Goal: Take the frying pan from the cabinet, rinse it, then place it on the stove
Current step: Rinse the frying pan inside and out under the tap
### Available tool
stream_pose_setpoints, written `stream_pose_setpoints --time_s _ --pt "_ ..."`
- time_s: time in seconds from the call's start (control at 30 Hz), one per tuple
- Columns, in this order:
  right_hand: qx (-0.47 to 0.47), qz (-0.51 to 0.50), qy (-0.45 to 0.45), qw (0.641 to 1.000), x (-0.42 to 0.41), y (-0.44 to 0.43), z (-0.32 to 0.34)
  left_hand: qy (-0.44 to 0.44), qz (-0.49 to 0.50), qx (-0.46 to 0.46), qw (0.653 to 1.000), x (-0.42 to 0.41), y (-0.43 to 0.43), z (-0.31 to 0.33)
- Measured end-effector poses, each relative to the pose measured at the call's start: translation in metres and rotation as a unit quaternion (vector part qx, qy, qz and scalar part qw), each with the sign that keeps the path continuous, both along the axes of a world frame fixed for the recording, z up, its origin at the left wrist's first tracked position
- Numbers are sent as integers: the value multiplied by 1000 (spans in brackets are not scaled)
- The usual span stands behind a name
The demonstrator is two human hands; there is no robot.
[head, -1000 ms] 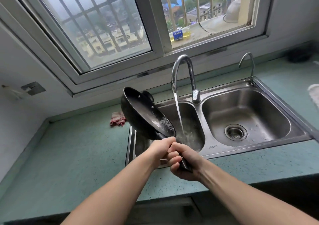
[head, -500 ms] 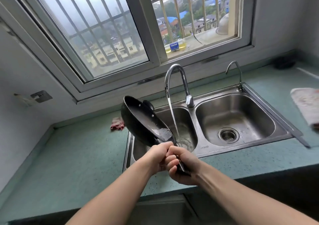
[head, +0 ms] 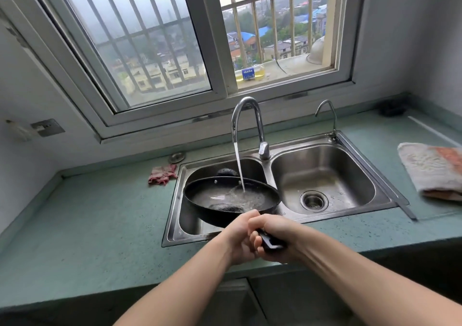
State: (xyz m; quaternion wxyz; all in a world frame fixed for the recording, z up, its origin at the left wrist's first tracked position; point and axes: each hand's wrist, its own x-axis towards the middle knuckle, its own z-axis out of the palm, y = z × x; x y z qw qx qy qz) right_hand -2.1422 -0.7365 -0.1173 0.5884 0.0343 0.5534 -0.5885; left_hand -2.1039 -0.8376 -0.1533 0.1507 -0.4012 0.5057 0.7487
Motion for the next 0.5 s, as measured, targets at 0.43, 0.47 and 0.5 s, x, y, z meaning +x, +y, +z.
stream_pose_setpoints --time_s 0.43,0.47,0.5 --pt "60 -11 75 995 17 -4 19 46 -56 51 996 4 -6 -4" --pt "67 -11 80 994 20 -7 19 45 -63 56 995 6 -8 -5" --pt "73 -13 84 994 23 -9 19 44 -72 61 995 8 -10 -4"
